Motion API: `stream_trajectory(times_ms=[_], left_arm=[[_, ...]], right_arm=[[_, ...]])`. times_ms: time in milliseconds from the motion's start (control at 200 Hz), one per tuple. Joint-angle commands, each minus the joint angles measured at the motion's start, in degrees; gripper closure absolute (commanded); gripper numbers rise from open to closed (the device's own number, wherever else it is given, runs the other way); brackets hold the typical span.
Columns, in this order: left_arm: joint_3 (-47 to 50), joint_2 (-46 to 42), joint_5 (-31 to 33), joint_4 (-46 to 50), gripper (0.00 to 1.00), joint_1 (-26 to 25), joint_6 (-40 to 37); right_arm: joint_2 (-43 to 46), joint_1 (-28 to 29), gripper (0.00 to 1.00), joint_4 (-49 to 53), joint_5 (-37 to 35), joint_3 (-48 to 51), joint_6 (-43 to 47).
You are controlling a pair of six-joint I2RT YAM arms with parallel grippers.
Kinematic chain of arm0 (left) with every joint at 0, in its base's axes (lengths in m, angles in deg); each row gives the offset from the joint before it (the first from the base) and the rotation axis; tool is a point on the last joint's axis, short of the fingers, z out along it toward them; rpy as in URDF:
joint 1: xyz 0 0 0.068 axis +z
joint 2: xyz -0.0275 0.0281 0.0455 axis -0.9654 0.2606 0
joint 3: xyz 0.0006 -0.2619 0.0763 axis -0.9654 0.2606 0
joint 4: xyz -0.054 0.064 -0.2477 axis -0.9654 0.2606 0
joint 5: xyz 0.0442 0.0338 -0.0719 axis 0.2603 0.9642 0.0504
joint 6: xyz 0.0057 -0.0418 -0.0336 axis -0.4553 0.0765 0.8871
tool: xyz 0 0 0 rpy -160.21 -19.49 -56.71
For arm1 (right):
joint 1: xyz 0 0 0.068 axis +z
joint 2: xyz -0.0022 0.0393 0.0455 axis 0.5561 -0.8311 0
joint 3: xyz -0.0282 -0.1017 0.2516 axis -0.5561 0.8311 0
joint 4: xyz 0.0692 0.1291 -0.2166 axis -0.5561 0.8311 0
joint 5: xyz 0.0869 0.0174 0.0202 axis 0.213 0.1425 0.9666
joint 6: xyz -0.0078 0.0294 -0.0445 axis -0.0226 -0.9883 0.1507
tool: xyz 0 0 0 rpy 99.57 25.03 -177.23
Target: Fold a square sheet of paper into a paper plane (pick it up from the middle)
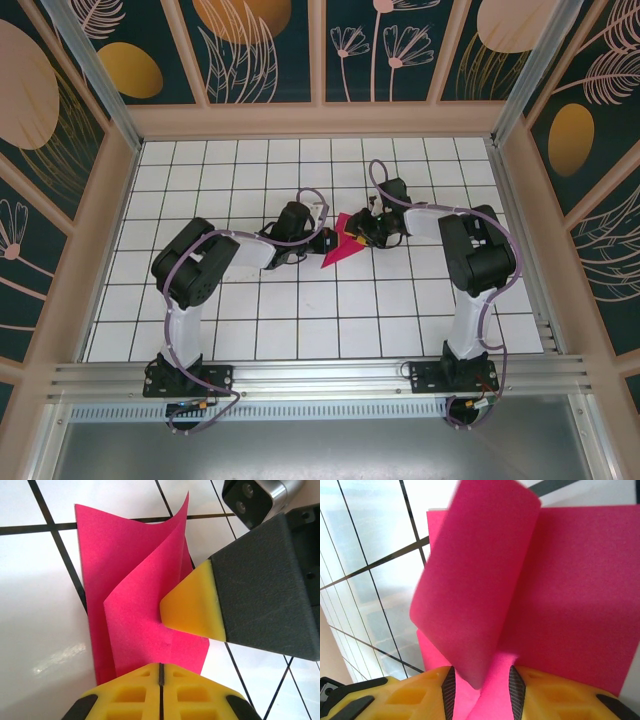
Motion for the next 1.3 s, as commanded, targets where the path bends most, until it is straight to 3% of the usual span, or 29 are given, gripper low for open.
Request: stream_trajectory(times_ms=[0,415,1066,1296], left_arm=[[-1.54,1.45,0.71,1.39,0.91,-0.10,-1.38],[-2.13,2.38,1.37,2.11,0.91,-0.10,-1.47],[-2.68,3.31,3.45,5.05,0.94,-0.11,-2.00],[-2.82,4.21,3.40,8.63,0.98,-0.08,-3.25]], right_arm=[[-6.09,-0.58,0.62,6.54,-10.65,2.21,1.65],[-7.27,-0.48,0.69,8.02,-11.49,1.51,1.66],[-9.23,0.18,0.68,9.62,-11.97,-0.09,2.27],[-5.13,0.24,0.68,7.18,-8.81,-1.48,2.62]])
